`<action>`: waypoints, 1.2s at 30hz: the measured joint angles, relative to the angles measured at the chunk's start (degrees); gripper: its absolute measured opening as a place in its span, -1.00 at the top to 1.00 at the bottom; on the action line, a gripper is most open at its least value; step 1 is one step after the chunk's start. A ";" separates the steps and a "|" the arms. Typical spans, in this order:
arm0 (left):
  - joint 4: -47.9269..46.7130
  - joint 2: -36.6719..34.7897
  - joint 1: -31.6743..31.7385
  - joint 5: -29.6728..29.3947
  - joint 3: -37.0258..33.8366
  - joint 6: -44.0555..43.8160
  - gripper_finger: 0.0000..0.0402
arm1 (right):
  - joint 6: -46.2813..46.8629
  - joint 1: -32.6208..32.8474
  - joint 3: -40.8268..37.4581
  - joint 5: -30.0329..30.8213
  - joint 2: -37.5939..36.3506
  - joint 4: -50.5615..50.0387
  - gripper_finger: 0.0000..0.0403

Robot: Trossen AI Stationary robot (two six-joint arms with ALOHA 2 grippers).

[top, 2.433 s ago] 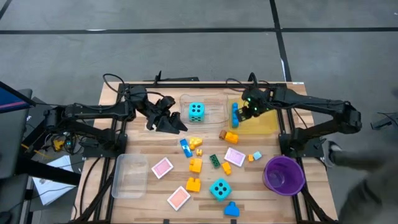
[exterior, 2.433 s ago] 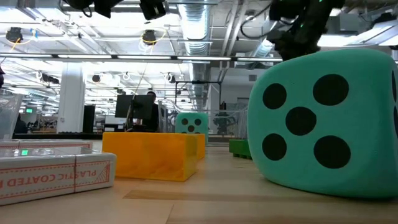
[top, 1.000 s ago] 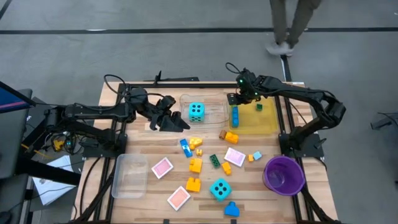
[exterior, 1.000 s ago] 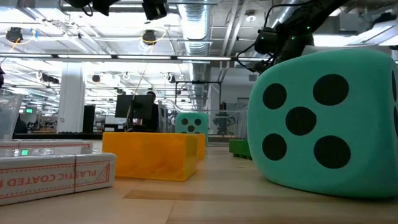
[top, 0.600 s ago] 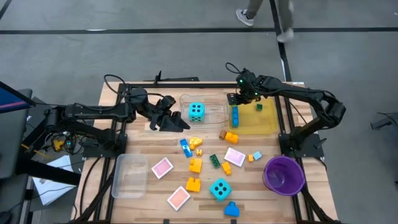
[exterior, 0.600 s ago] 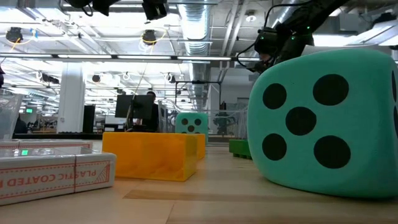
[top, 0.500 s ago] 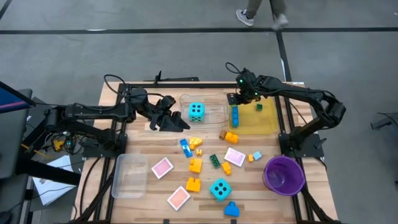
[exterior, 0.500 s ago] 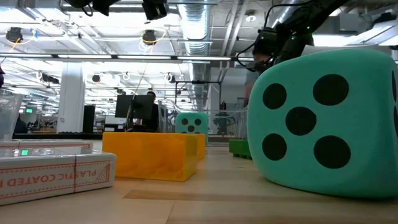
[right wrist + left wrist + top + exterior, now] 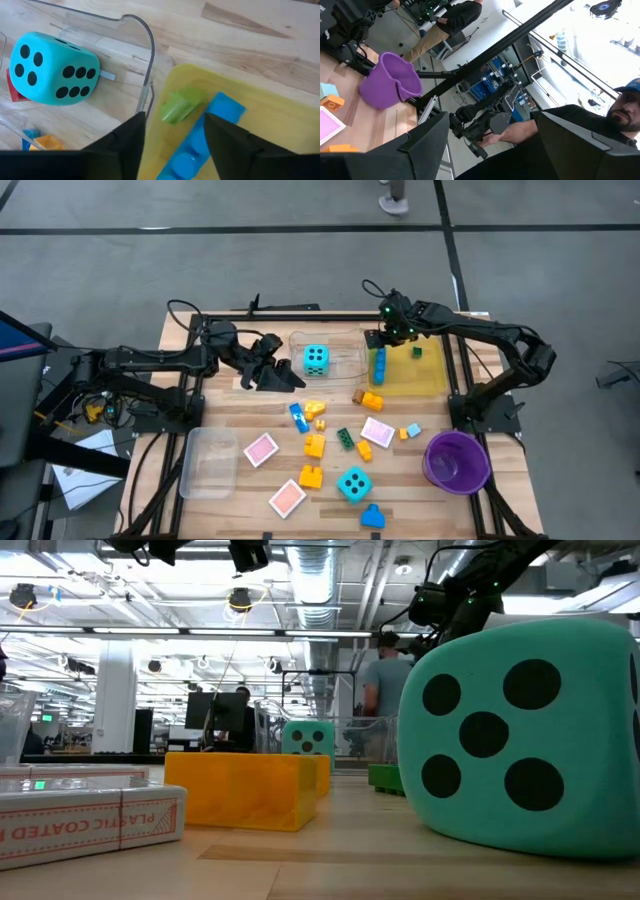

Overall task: Pick & Place Toys
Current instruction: Put the blue dice into the transparent bin

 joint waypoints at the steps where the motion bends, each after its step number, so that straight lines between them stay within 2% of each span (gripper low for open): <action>1: 0.02 0.00 0.00 0.00 0.00 0.03 -0.50 | -0.10 0.00 0.00 0.00 0.00 0.00 -0.02; 6: 0.02 0.00 0.00 0.00 0.00 0.11 -0.50 | -1.16 0.02 0.00 -0.14 -0.11 0.33 -0.18; 10: 0.02 0.00 0.00 0.01 0.00 0.12 -0.50 | -2.10 0.47 0.00 -0.26 -2.59 1.36 -0.20; 16: 0.04 0.00 0.00 0.02 0.00 0.13 -0.50 | -6.14 3.03 0.00 -0.39 -10.53 1.66 -0.17; 22: 0.47 0.00 0.00 0.00 0.00 1.99 -0.50 | -9.06 8.49 0.00 -0.42 -18.80 0.98 -0.13; 28: 5.65 0.00 0.00 -0.16 0.00 5.01 -0.50 | -9.05 15.87 0.00 -0.44 -26.07 1.01 -0.11; 36: 8.01 -0.02 -0.02 -6.08 0.04 7.81 -0.50 | -7.22 24.31 0.00 -0.42 -31.77 2.71 -0.11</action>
